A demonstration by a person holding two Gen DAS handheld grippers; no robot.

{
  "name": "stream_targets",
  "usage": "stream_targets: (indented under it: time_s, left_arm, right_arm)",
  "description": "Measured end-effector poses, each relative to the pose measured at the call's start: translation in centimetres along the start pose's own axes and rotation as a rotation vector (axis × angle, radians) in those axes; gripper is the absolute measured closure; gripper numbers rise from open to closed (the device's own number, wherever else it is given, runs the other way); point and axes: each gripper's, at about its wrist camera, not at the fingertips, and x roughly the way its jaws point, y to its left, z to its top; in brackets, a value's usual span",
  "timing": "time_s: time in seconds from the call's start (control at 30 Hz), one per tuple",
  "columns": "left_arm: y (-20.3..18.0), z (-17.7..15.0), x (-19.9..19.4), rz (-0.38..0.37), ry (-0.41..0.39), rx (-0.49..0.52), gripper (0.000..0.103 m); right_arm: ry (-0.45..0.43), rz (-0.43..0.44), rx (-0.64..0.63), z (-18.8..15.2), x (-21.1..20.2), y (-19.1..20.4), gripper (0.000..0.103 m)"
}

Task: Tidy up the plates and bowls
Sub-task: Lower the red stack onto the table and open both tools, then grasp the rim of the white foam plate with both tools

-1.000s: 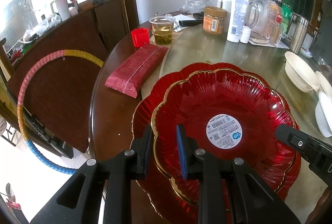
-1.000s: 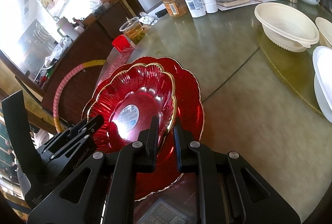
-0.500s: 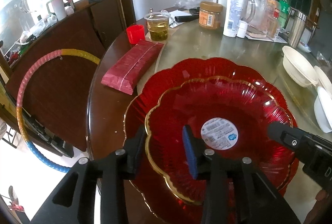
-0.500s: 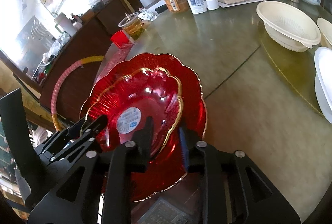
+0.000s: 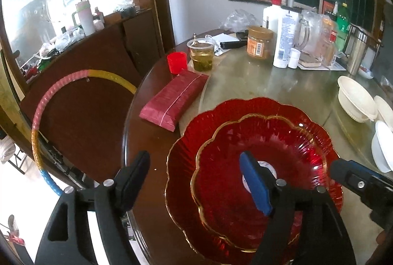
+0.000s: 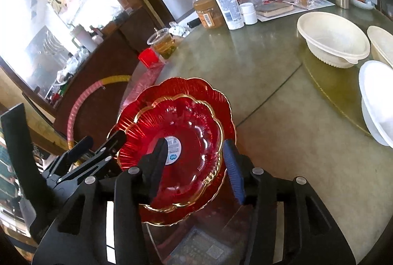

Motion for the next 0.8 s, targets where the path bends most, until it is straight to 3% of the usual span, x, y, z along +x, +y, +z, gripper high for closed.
stream_targets:
  time_s: [0.03, 0.23, 0.8]
  left_arm:
    - [-0.1, 0.0, -0.1, 0.007, -0.004, 0.007, 0.025]
    - [-0.8, 0.2, -1.4, 0.011, -0.036, 0.027, 0.025]
    - [-3.4, 0.2, -3.7, -0.047, -0.074, 0.076, 0.025]
  right_arm:
    - [-0.004, 0.017, 0.011, -0.1, -0.2, -0.2, 0.042]
    - [-0.026, 0.064, 0.056, -0.4, -1.5, -1.1, 0.033]
    - [-0.077, 0.067, 0.101, -1.0, -5.0, -3.4, 0.033]
